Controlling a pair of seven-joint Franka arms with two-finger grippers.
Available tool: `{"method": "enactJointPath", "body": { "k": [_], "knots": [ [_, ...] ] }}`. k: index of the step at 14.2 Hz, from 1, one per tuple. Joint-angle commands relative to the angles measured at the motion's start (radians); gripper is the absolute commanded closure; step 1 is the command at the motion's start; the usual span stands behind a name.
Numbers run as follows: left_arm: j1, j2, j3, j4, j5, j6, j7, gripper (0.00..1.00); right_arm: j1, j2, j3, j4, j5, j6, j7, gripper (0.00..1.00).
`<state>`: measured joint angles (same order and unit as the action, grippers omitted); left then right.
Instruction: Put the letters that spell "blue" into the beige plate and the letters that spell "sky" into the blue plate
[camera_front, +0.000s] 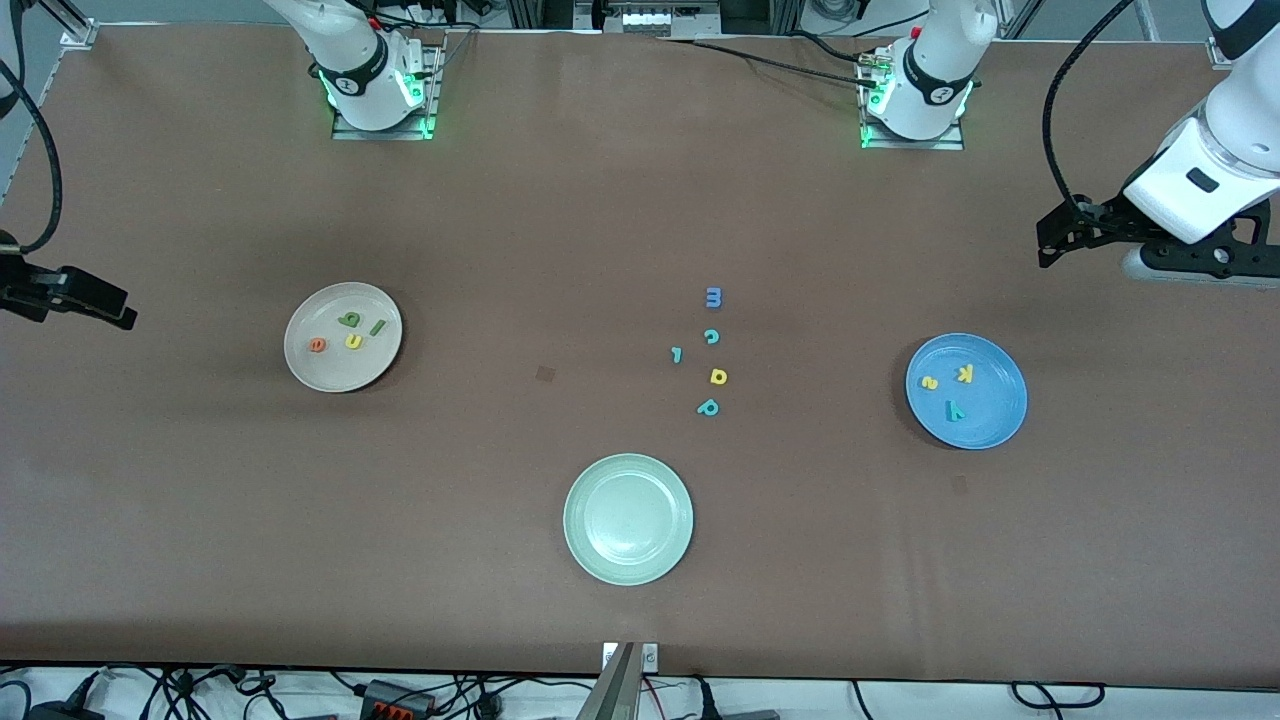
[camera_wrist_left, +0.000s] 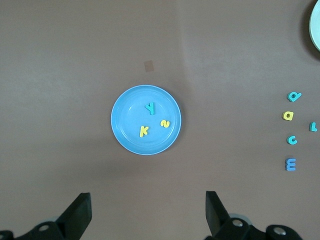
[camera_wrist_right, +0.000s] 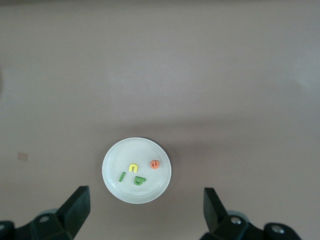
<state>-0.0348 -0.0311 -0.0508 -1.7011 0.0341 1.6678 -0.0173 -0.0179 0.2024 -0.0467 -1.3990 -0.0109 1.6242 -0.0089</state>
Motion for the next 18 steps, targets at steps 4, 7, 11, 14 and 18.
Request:
{"method": "enactJointPath", "body": {
  "k": [4, 7, 11, 14, 18],
  "knots": [
    [-0.004, -0.006, -0.001, 0.014, -0.002, -0.013, 0.005, 0.0, -0.004, -0.112, 0.011, -0.15, -0.021, 0.008, -0.022, 0.0],
    [-0.004, -0.004, -0.001, 0.014, -0.002, -0.013, 0.005, 0.0, -0.013, -0.201, 0.01, -0.286, -0.017, 0.071, -0.017, 0.0],
    [-0.004, -0.004, -0.001, 0.014, -0.002, -0.01, 0.005, 0.0, -0.016, -0.212, 0.01, -0.296, -0.011, 0.055, -0.031, 0.0],
    [-0.004, -0.003, -0.001, 0.014, -0.002, -0.01, 0.005, 0.0, -0.016, -0.213, 0.011, -0.298, -0.015, 0.036, -0.046, 0.0],
    [-0.004, 0.002, -0.001, 0.024, -0.002, -0.008, 0.005, 0.0, -0.013, -0.215, 0.014, -0.296, -0.012, 0.046, -0.039, 0.0]
  ]
}}
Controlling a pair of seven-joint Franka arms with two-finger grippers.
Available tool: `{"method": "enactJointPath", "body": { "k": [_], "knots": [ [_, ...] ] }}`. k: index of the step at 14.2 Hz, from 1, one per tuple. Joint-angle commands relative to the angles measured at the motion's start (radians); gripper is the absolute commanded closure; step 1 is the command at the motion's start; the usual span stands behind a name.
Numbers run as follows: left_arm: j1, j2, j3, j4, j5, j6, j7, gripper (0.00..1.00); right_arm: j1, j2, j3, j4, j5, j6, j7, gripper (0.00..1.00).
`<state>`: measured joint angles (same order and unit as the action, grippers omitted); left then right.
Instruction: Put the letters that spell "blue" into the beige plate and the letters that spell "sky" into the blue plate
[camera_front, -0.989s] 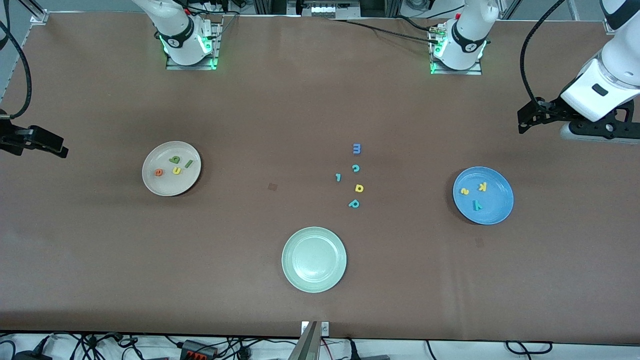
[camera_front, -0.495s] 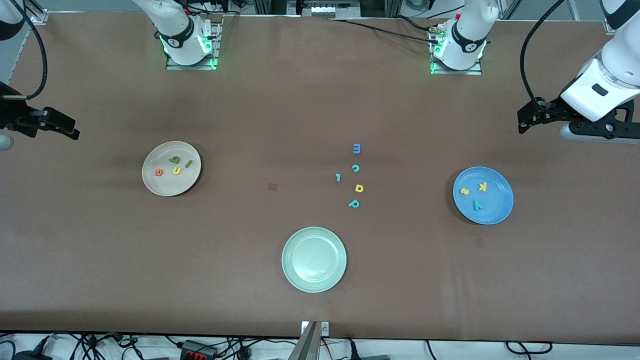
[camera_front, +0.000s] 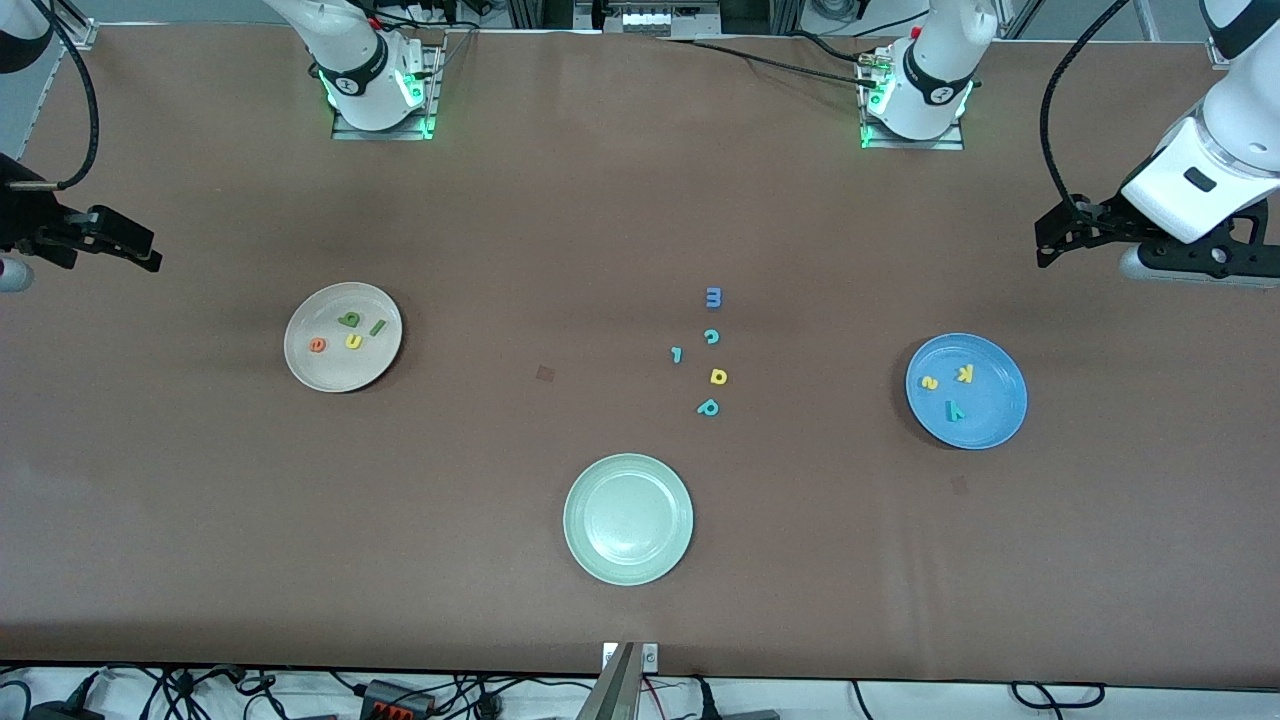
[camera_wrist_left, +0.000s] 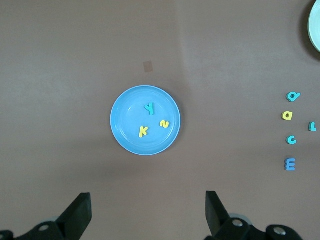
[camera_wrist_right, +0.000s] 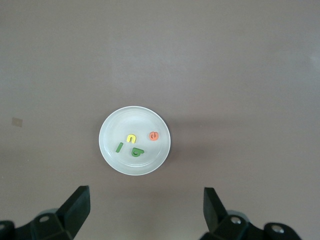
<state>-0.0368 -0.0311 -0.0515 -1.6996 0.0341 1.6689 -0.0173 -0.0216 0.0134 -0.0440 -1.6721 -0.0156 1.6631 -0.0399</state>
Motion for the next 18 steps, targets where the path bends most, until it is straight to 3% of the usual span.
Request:
{"method": "enactJointPath", "body": {
  "k": [1, 18],
  "knots": [
    [-0.002, 0.002, -0.001, 0.023, -0.002, -0.011, 0.007, 0.0, -0.008, -0.026, 0.012, -0.023, -0.009, 0.009, -0.008, 0.0],
    [-0.003, 0.002, -0.001, 0.023, -0.002, -0.009, 0.007, 0.0, -0.023, -0.066, 0.007, -0.023, -0.012, -0.032, -0.003, 0.0]
  ]
}}
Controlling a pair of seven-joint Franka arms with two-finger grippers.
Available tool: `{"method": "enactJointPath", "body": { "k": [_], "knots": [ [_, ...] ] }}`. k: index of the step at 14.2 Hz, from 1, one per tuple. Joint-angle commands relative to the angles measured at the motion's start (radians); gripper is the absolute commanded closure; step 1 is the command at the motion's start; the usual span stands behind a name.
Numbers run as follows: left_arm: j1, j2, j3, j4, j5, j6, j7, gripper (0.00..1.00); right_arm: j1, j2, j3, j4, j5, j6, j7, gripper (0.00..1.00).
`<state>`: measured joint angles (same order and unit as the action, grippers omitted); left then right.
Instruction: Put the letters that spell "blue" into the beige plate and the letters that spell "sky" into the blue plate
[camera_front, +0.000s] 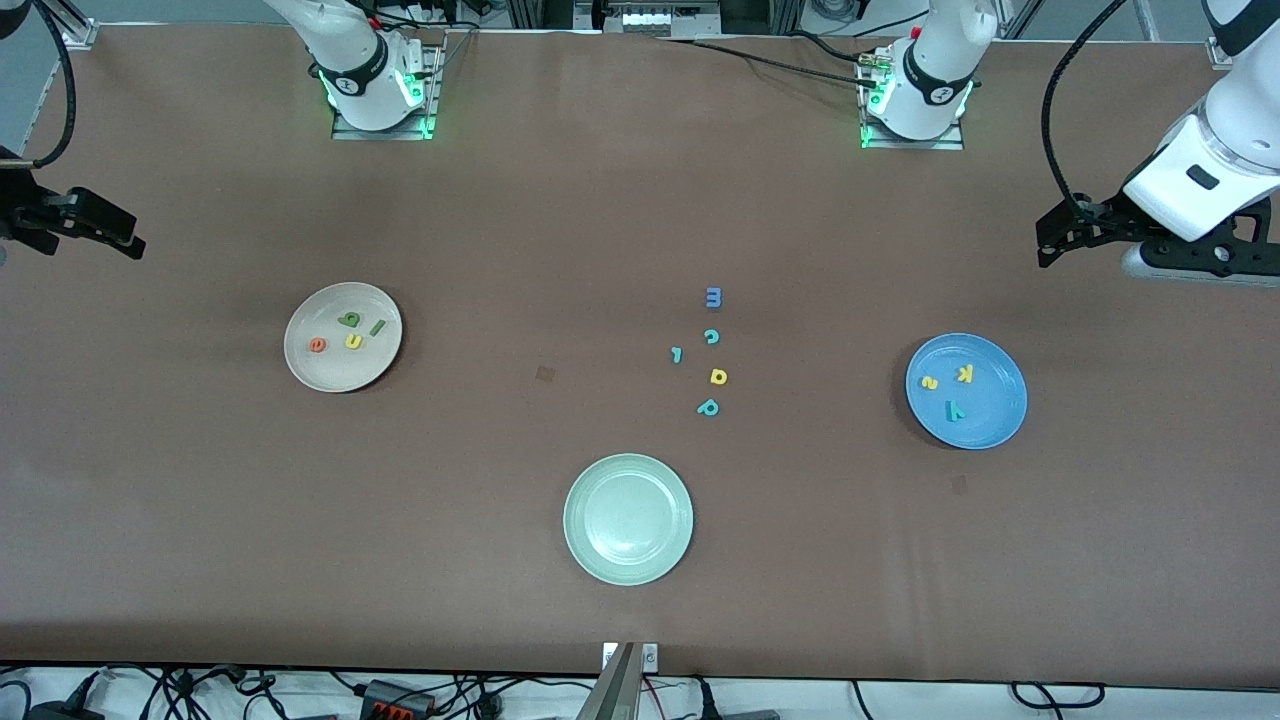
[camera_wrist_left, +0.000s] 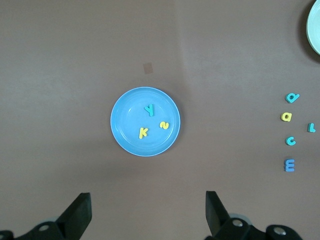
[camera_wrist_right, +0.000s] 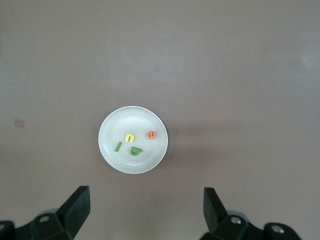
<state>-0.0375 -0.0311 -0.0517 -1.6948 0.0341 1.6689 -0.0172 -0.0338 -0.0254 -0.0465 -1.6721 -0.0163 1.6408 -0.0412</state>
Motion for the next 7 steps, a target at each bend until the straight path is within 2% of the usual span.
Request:
{"method": "enactJointPath", "body": {
  "k": [1, 7],
  "knots": [
    [-0.002, 0.002, 0.0, 0.018, -0.002, -0.009, 0.008, 0.0, -0.011, -0.027, 0.01, -0.023, -0.011, -0.01, -0.002, 0.0],
    [-0.004, 0.002, 0.0, 0.018, 0.0, -0.009, 0.008, 0.0, -0.011, -0.03, 0.01, -0.023, -0.013, -0.012, -0.017, 0.0]
  ]
}}
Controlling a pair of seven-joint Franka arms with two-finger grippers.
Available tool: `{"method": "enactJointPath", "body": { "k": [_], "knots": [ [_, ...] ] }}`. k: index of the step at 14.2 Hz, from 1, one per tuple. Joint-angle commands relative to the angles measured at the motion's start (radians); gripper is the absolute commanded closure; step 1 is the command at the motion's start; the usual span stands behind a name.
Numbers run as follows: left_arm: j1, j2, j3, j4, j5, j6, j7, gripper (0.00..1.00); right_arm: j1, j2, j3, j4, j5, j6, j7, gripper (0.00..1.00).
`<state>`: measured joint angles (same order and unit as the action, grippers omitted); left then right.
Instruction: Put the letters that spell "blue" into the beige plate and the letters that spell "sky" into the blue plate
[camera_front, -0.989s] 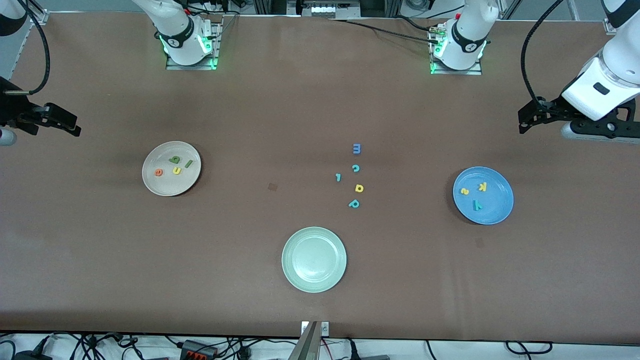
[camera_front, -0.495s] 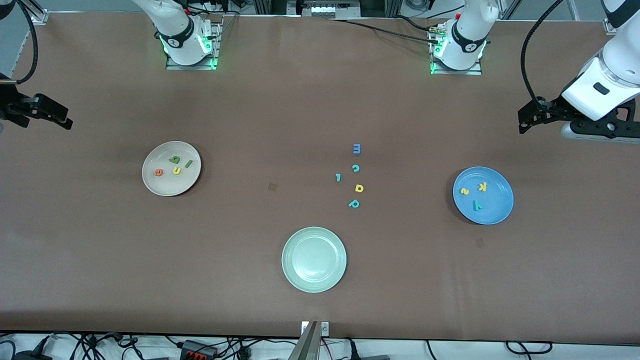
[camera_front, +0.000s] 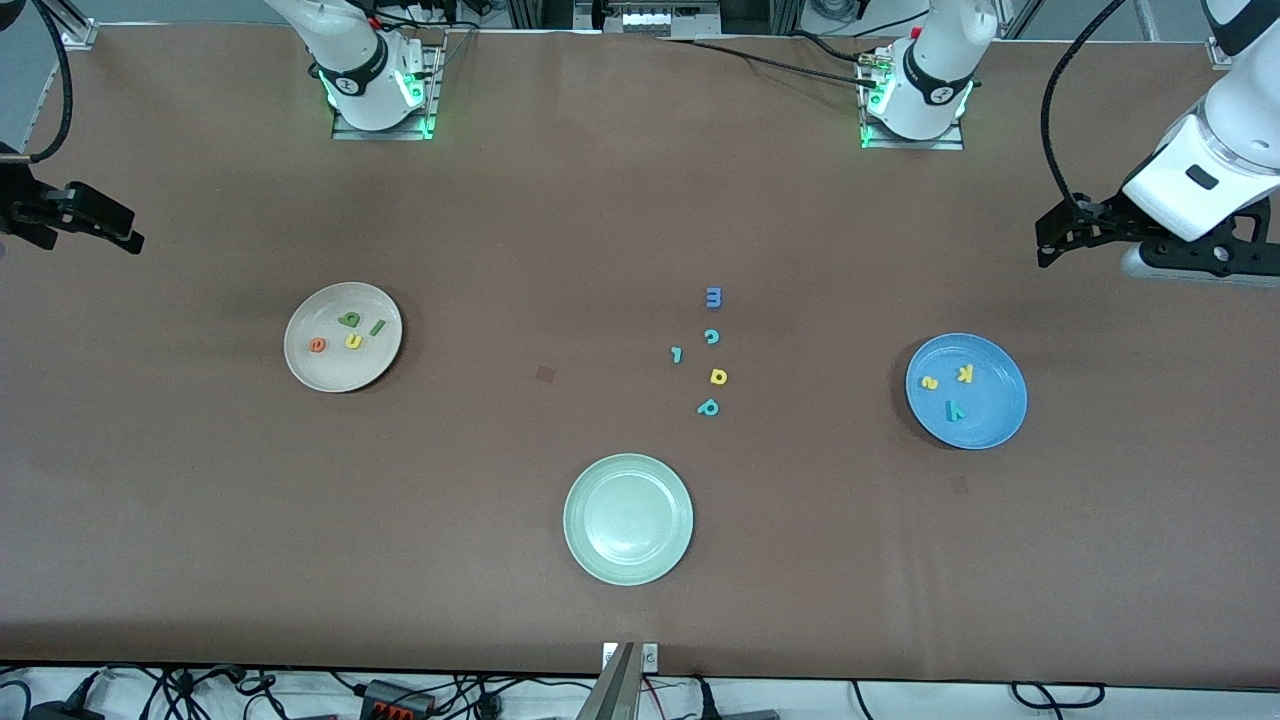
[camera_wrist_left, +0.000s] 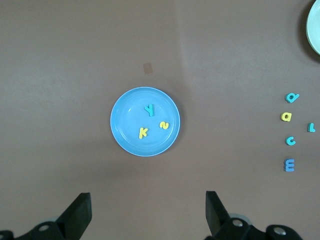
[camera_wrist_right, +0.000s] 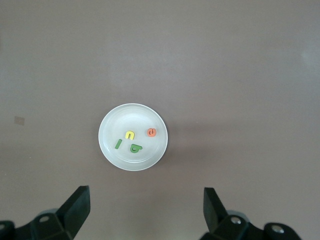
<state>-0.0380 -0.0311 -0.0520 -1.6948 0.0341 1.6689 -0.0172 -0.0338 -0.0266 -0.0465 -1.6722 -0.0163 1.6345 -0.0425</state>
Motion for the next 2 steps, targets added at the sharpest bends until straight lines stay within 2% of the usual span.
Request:
{"method": "enactJointPath", "body": {
  "k": [1, 2],
  "knots": [
    [-0.003, 0.002, 0.0, 0.018, 0.0, -0.009, 0.008, 0.0, -0.011, -0.029, 0.008, -0.023, -0.013, -0.007, -0.016, 0.0],
    [-0.003, 0.002, 0.0, 0.018, 0.0, -0.009, 0.006, 0.0, -0.011, -0.029, 0.008, -0.021, -0.013, -0.007, -0.016, 0.0]
  ]
}}
